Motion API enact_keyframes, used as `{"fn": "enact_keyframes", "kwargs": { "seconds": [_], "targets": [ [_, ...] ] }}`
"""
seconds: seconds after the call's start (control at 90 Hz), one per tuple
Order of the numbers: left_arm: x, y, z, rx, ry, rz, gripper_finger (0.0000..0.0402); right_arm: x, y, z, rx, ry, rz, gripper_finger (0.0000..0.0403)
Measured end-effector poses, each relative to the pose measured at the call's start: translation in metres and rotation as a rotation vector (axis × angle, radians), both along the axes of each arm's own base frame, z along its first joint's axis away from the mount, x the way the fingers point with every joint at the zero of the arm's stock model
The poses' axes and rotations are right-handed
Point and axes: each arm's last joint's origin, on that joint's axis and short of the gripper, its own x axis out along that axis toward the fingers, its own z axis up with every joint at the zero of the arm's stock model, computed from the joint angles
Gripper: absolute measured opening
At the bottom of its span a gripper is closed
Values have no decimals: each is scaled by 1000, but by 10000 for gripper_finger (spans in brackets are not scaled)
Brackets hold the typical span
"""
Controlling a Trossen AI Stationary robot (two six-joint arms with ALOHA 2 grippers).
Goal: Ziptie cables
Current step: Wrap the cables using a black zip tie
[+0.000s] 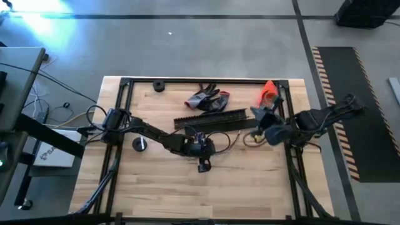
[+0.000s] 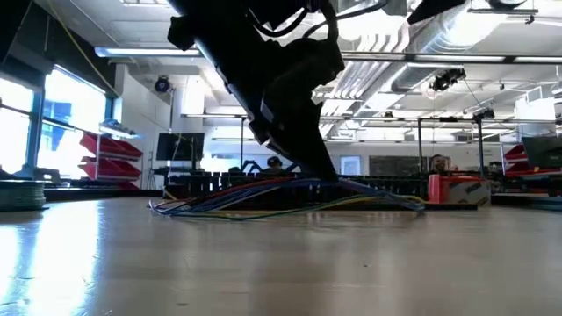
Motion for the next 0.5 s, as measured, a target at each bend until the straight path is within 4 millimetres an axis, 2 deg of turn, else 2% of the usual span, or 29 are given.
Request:
{"fn": "enact_keyframes", "kwargs": {
  "seconds": [0.089,0.222,0.344,0.5],
  "targets": [
    [-1,-1,0,7,9,-25,0,-7,-8,-7,33,52,-76,1],
    [-2,0,-2,18,40,-59,0,-11,-37,-22,79,177,-162,21],
    [-1,6,-2,21,41,-53,0,-4,-71,-42,199,280,-112,62],
    [1,14,-2,15,40,-30,0,-1,-116,-83,287,332,-6,119]
  ]
}}
